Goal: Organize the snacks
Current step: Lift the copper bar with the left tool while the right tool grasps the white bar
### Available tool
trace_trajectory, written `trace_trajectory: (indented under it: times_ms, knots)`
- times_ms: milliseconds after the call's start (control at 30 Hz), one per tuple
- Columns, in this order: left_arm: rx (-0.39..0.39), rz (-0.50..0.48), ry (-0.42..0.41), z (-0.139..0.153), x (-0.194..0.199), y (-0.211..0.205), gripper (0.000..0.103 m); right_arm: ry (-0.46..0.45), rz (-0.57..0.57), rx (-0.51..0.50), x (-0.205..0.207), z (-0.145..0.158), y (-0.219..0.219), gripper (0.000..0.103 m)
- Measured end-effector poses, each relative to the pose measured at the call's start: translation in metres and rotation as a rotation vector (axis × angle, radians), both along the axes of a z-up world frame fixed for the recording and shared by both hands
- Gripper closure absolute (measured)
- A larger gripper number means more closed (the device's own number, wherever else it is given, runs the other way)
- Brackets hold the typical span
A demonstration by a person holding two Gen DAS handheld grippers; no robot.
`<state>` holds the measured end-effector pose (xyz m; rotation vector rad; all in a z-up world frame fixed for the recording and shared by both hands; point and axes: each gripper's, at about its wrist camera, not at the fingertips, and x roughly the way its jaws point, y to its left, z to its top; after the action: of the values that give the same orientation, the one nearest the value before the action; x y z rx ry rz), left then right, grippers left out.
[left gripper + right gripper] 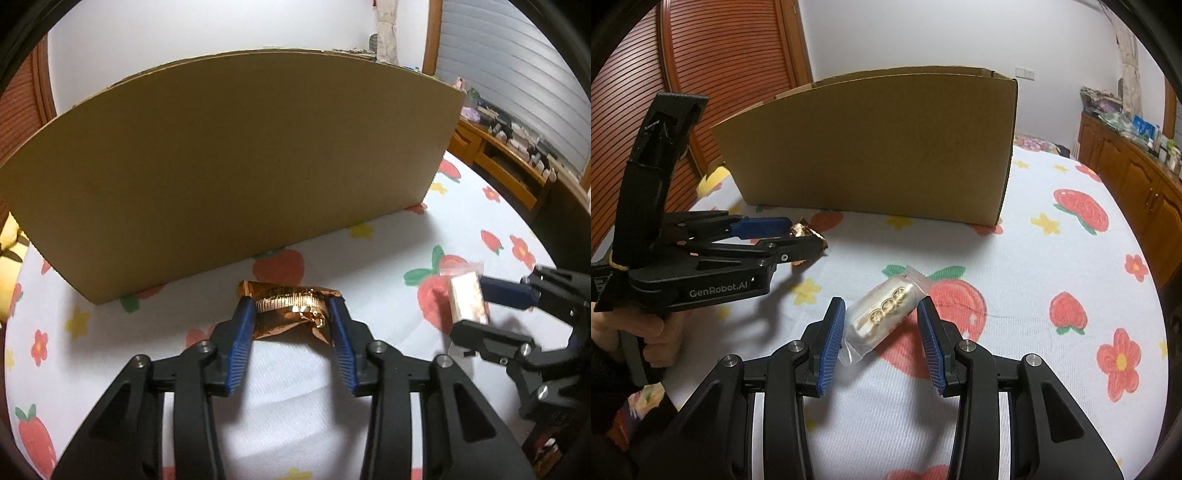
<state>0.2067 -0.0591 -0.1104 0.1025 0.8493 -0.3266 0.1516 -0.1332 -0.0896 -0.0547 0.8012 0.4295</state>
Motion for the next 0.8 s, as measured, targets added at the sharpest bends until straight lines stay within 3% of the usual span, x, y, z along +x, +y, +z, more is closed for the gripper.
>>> trace_trajectory:
  times_ms: [100,300,433,633,800]
  knots:
    - [0.001,-0.003,-0.012,0.002,-0.003,0.001,0.076,0.000,0.001,-0.001,0.000,0.000,0.000,0.063]
    - [-0.027,0.012,-0.027,0.007,-0.011,0.009,0.077,-0.006,0.001,-0.004,0.000,0.001,0.000,0.063]
    - [-0.058,0.003,-0.063,0.028,-0.022,0.013,0.077,-0.018,-0.003,0.004,-0.001,0.008,-0.003,0.063]
    - [-0.098,-0.023,-0.170,0.077,-0.045,0.018,0.076,-0.115,0.012,0.034,-0.004,0.054,-0.005,0.063]
    - [-0.108,-0.001,-0.239,0.113,-0.041,0.029,0.076,-0.214,0.039,0.053,0.003,0.100,-0.001,0.063]
